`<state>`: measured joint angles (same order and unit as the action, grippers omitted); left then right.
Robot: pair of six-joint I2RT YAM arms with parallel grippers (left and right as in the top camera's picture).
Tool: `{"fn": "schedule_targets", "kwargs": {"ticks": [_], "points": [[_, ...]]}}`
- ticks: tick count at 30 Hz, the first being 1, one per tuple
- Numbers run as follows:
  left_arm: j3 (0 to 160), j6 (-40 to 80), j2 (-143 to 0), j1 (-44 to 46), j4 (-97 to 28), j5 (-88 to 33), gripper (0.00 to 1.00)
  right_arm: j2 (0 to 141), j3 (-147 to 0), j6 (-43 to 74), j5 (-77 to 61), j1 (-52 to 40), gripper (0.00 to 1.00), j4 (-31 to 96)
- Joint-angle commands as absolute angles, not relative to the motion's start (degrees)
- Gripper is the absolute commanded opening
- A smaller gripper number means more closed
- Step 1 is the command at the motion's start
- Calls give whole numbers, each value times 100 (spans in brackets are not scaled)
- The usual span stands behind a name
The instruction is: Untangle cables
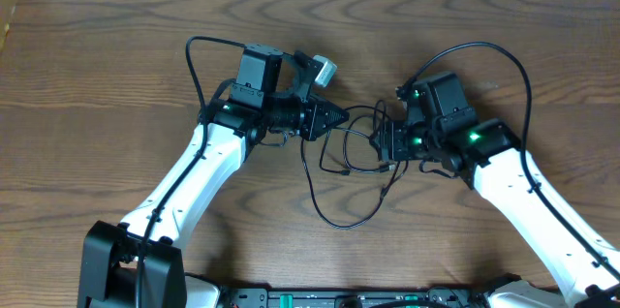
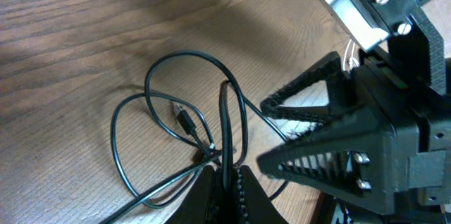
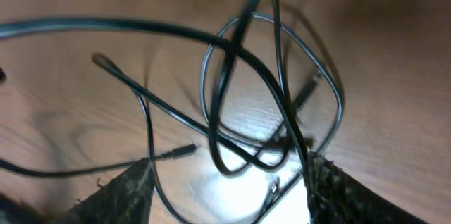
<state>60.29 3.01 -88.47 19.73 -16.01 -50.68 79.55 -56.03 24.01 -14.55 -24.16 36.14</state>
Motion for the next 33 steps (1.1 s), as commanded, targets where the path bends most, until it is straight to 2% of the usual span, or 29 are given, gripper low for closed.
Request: {"fn": "schedule_targets", "kwargs": {"ticks": [1, 2, 20, 21, 22, 23, 24, 26, 30, 33], "points": [[5979, 309, -8820, 1970, -1575, -5076, 8, 7983, -5443, 2773, -1459, -2460, 61, 3476], [5979, 307, -8820, 1970, -1577, -5076, 8, 7983, -5441, 2783, -1562, -2475, 57, 3385], [5979, 311, -8820, 1970, -1588, -5083, 7, 8527, -5419, 2783, -1487, -2504, 49, 2858], [5979, 311, -8820, 1970, -1599, -5083, 8, 8628, -5419, 2783, -1490, -2508, 47, 2790], [5979, 311, -8820, 1970, -1619, -5081, 8, 8724, -5419, 2783, -1494, -2508, 40, 2722], [5979, 309, -8820, 1970, -1649, -5078, 7, 8799, -5419, 2783, -1494, -2508, 26, 2668], [5979, 309, -8820, 1970, -1675, -5076, 8, 8849, -5419, 2786, -1511, -2508, 1, 2630], [5979, 274, -8820, 1970, -1710, -5074, 7, 8873, -5419, 2749, -1769, -2506, 1, 2504], [5979, 239, -8820, 1970, -1726, -5028, 7, 8632, -5424, 2200, -3236, -2453, 1, 1863], [5979, 242, -8820, 1970, -1726, -5009, 8, 8272, -5433, 2200, -3557, -2335, 1, 1758]]}}
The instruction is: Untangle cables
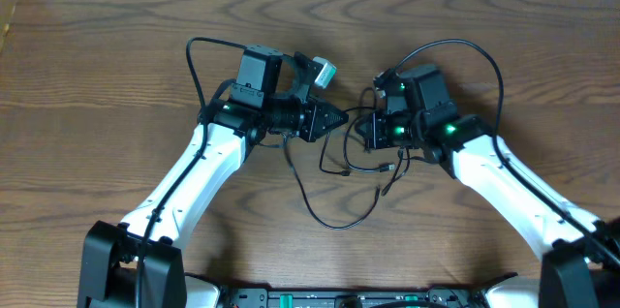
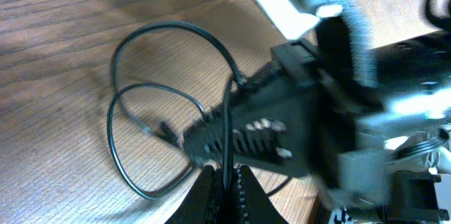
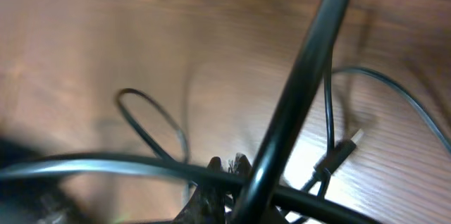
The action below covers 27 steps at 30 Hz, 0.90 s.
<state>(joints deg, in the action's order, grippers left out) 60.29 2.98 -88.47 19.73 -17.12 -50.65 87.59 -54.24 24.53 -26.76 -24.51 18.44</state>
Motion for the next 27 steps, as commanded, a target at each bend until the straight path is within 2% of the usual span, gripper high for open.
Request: {"fn": "schedule_targets", "kwargs": {"ticks": [1, 14, 27], "points": [[5979, 239, -8820, 1970, -1728, -4995, 8, 8110, -5433, 2198, -3647, -2272, 1, 1758], [5979, 174, -8829, 1970, -1942, -4558, 8, 6064, -5433, 2161, -4064, -1066, 1, 2314], [5699, 174, -8842, 2163, -2036, -4560, 8, 5808, -5433, 2357, -4023, -854, 1, 1723]]}}
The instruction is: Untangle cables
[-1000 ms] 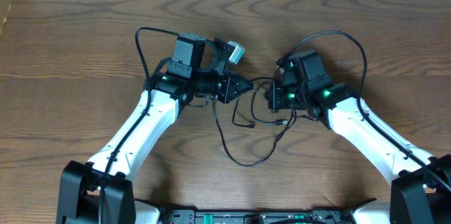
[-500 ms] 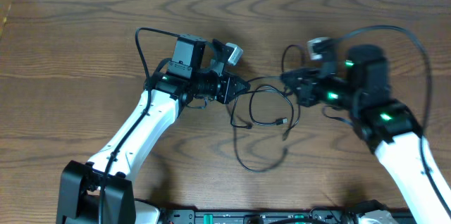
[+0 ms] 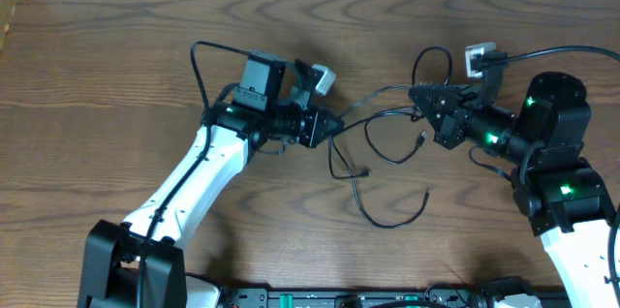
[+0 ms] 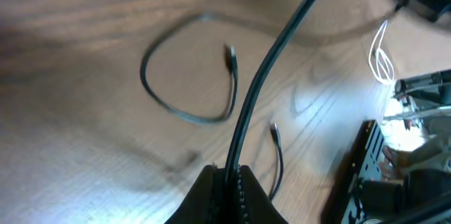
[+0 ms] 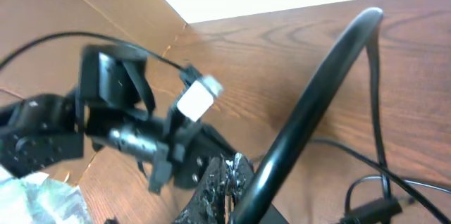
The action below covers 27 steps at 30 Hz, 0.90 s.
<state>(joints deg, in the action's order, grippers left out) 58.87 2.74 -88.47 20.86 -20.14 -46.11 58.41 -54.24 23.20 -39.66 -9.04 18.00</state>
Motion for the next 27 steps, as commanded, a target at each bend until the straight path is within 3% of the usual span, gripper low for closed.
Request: {"fn": "schedule_targets", "kwargs": {"ticks": [1, 5, 9, 11, 15, 27], "points": [[5655, 174, -8842, 2167, -2021, -4565, 8, 5808, -5433, 2357, -3966, -856, 1, 1737], [5561, 180, -8842, 2167, -1811, -4827, 8, 5811, -5433, 2351, -3765, -856, 1, 1855], [5561, 180, -8840, 2167, -1433, -5332, 17, 5826, -5433, 2346, -3590, -856, 1, 1951], [5561, 183, -8840, 2167, -1269, -5411, 34, 5826, -5433, 2303, -3592, -856, 1, 1992], [5561, 183, -8840, 2167, -961, -5756, 46, 5841, -5433, 2196, -3588, -856, 1, 2171], [5561, 106, -8840, 2381, -585, -6108, 48, 5863, -5433, 2163, -3557, -856, 1, 2268]]}}
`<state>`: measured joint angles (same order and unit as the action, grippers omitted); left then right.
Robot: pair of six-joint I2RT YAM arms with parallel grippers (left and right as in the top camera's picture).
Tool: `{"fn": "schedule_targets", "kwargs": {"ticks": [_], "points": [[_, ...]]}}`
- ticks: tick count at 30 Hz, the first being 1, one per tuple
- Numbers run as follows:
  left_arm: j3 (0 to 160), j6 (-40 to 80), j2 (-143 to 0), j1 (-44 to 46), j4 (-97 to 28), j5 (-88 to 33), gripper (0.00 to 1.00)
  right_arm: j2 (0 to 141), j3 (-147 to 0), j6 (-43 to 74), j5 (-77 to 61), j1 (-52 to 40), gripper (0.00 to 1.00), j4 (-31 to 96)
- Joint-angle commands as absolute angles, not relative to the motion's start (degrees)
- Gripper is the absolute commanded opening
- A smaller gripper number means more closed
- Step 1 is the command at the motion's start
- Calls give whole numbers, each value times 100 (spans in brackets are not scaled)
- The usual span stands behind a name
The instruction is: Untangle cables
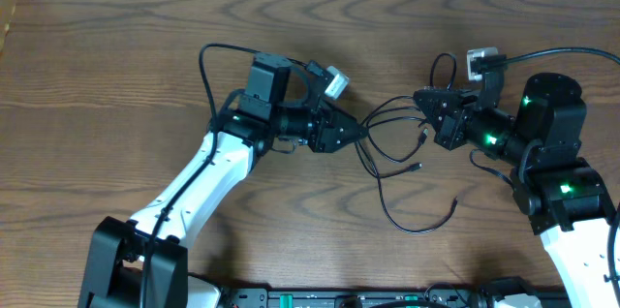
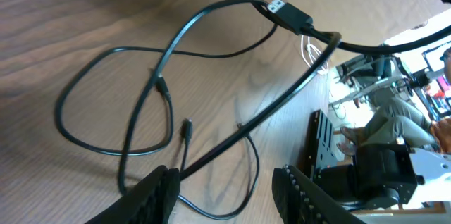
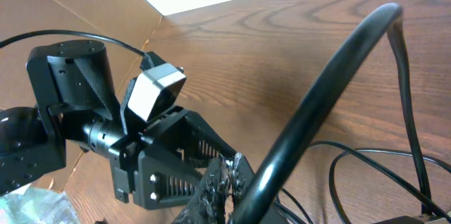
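Thin black cables (image 1: 392, 148) lie tangled on the wooden table between the arms, with a loose loop (image 1: 418, 219) trailing toward the front. My right gripper (image 3: 229, 173) is shut on a thick black cable (image 3: 317, 118) and holds it above the table; in the overhead view the gripper (image 1: 423, 105) points left. My left gripper (image 1: 351, 134) stands open just left of the tangle. In its wrist view the gripper (image 2: 225, 182) has nothing clamped; a cable (image 2: 246, 129) runs past its left finger (image 2: 161, 192). A plug (image 2: 287, 14) shows at the top.
The right arm's own black lead (image 1: 562, 54) arcs off to the right edge. The left arm's lead (image 1: 223, 51) loops behind its wrist. A cardboard wall (image 3: 91, 13) shows at the table's left in the right wrist view.
My left gripper, shut on a cable before, is now open and has let go. It sits slightly further right. The floor loop of cable lies further right; the right gripper has barely moved.
At first my left gripper was shut on a cable and the right hung open over the tangle. Then the right was shut on a cable close beside the left. Later it was far right and raised, the cables stretched between. Now the left is open.
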<state>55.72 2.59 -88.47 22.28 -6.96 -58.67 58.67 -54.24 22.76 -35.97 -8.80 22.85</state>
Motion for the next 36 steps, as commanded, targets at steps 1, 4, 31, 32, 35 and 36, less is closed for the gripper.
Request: {"fn": "schedule_targets", "kwargs": {"ticks": [1, 4, 31, 32, 35, 36], "points": [[5561, 89, -8840, 2429, -541, -6106, 48, 5863, -5433, 2185, -3577, -858, 1, 2272], [5561, 62, -8840, 2558, -362, -6104, 48, 5863, -5433, 2226, -3879, -856, 1, 2265], [5561, -38, -8967, 2867, -191, -5183, 48, 5861, -5433, 2700, -4713, -856, 1, 1798], [5561, -38, -8982, 2895, -191, -5181, 48, 5861, -5433, 2705, -4716, -856, 1, 1798], [5561, -104, -9015, 2952, -191, -5179, 46, 5861, -5433, 2722, -4735, -856, 1, 1798], [5561, -163, -9026, 2961, -207, -5179, 37, 5861, -5433, 2722, -4751, -856, 1, 1798]]}}
